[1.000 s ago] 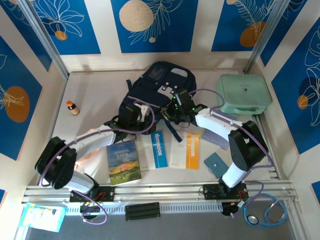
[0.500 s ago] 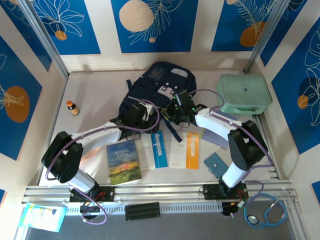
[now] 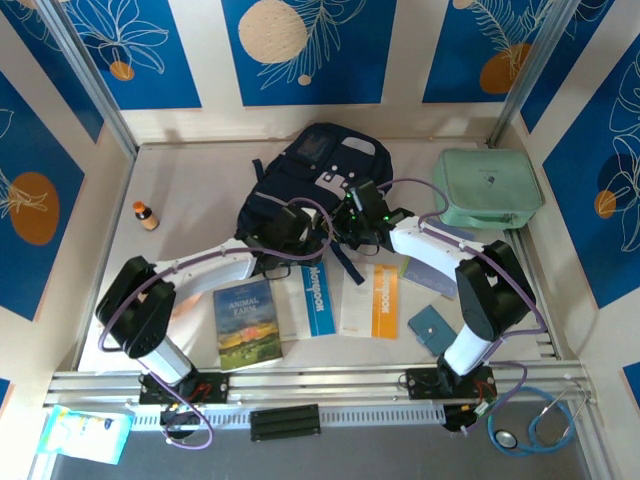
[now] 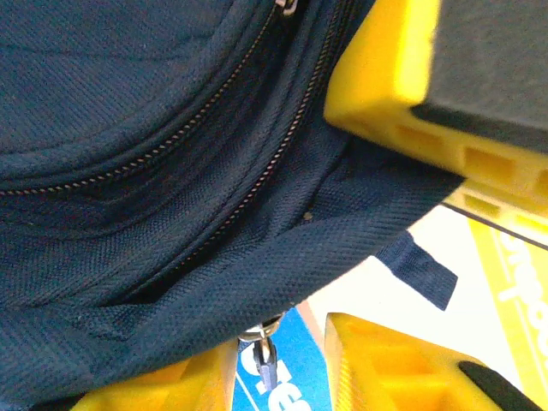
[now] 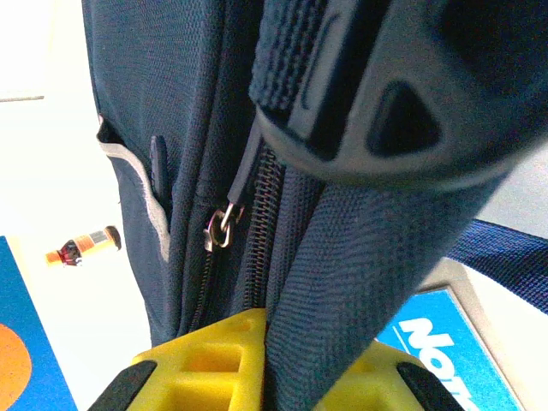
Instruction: Pack books, pencil case, and school supplies into a backpack
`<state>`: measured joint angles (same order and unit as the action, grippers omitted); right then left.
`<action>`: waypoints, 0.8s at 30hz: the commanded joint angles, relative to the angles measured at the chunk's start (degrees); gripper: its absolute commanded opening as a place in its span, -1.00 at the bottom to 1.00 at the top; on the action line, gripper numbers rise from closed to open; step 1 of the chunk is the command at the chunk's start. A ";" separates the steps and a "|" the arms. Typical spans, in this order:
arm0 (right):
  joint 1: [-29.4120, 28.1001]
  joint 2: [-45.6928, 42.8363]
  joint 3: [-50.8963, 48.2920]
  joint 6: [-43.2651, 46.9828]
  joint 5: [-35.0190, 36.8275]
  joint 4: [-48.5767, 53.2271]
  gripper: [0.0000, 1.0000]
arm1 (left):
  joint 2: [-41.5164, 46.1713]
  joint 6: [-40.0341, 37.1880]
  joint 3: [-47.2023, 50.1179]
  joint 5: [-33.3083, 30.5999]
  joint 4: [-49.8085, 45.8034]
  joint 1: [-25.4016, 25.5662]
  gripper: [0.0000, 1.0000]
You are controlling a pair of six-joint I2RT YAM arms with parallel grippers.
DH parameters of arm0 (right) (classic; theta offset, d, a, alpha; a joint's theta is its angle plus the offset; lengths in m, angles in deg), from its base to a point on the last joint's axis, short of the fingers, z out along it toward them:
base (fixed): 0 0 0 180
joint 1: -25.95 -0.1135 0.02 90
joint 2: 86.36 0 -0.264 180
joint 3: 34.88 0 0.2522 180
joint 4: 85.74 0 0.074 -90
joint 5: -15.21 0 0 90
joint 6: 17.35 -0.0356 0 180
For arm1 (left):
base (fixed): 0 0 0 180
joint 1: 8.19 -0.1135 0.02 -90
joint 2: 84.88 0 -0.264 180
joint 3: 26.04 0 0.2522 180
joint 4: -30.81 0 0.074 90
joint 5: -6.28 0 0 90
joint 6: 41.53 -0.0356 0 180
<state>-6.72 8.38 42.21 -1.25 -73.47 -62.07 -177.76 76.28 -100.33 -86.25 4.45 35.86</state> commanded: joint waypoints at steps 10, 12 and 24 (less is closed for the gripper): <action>-0.34 -1.05 1.54 0.94 -1.28 -3.45 -0.74 | -2.69 -0.22 -2.48 -4.16 -1.37 0.07 -0.73; -0.04 -1.09 1.29 1.08 -1.06 -3.30 -0.74 | -2.16 -0.30 -2.24 -5.39 -2.53 0.01 -0.88; 2.15 -1.40 0.54 3.48 1.20 -2.45 -0.74 | 8.31 -4.06 5.10 -6.05 -11.42 -6.03 -1.00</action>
<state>-5.58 8.36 42.19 0.30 -73.41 -62.09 -172.15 74.86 -97.07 -91.10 -0.93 32.04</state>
